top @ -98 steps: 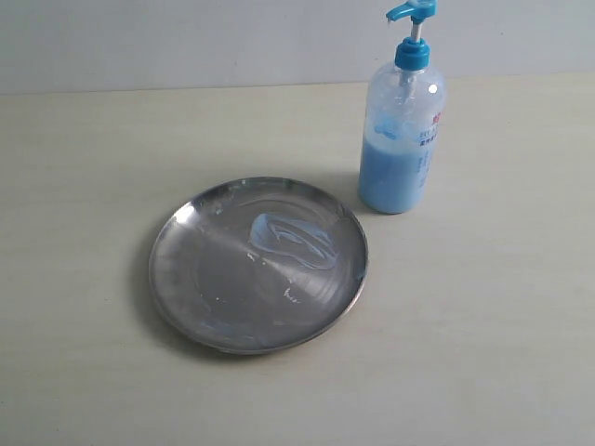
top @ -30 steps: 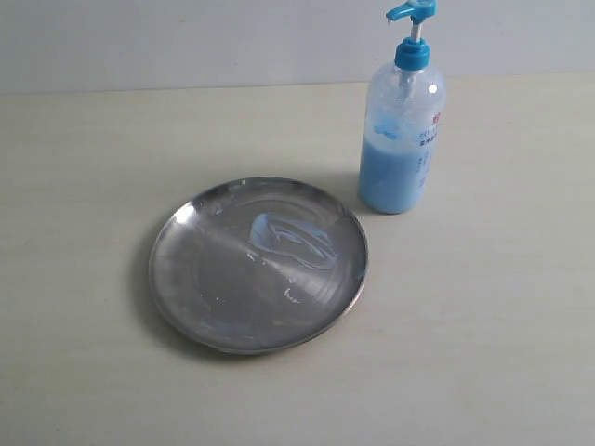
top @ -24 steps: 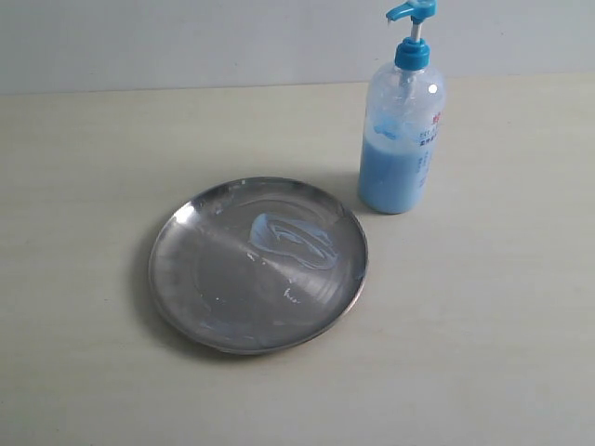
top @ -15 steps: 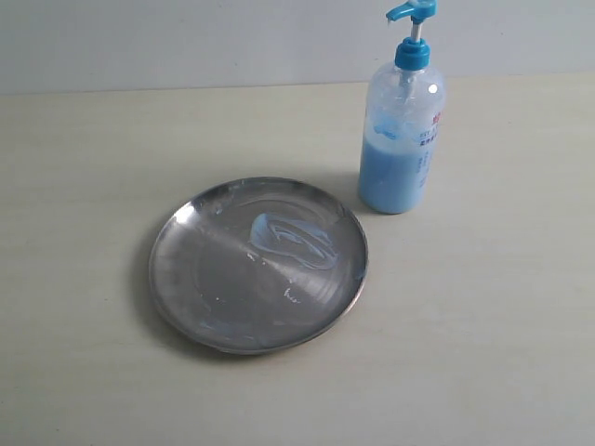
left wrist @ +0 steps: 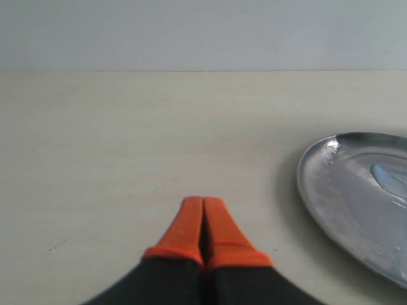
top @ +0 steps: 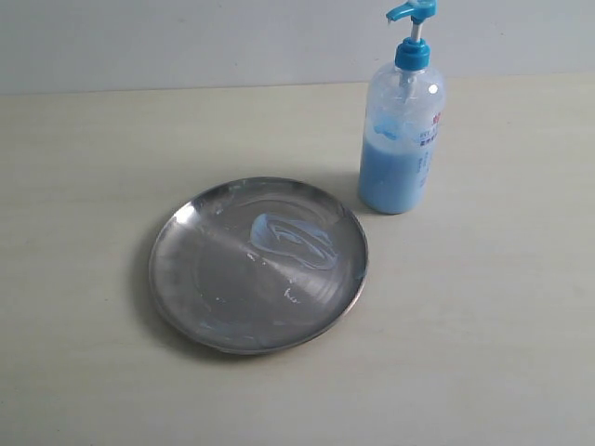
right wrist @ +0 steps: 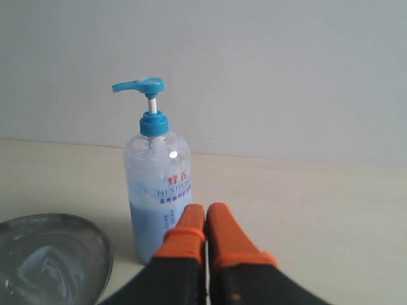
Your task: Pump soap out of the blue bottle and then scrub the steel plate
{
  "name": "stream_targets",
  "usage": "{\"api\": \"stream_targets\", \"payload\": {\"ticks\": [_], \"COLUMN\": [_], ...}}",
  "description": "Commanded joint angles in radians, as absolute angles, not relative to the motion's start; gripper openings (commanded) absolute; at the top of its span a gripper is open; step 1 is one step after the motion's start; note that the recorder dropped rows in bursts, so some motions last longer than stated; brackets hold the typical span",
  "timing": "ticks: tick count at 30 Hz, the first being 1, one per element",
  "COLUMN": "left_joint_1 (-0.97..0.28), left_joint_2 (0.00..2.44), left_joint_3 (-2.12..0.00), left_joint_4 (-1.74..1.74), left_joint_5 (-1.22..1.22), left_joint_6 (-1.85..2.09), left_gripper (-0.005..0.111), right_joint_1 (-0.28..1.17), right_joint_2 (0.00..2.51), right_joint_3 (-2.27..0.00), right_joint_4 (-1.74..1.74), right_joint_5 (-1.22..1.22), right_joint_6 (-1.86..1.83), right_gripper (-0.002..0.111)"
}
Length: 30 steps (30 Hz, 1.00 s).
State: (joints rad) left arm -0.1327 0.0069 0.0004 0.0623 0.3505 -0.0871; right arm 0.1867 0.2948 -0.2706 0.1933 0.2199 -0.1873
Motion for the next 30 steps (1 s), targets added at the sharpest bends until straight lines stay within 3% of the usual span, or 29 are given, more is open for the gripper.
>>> {"api": "stream_targets", "payload": {"ticks": [1,9,30], "left_joint_1": [-0.128,-0.128,-0.128], "left_joint_2": [0.0,0.0,0.0], "left_joint_3": [0.0,0.0,0.0], "left_joint_4": [0.058,0.058,0.06], "left_joint_5": [0.352,0.352,0.352], "left_joint_6": [-0.082,-0.082,-0.082], "left_gripper": [0.0,0.0,0.0], "right_joint_1": [0.186,0.186,0.12], "right_joint_2": [0.203,0.073,0.0], "right_joint_3": [-0.201,-0.1,0.0], "right_joint_4": [0.15,-0.046,-0.062], "right_joint_5": [0.217,0.215,0.238], "right_joint_6": [-0.17,0.062,0.078], "right_gripper": [0.004,0.004,0.004]}}
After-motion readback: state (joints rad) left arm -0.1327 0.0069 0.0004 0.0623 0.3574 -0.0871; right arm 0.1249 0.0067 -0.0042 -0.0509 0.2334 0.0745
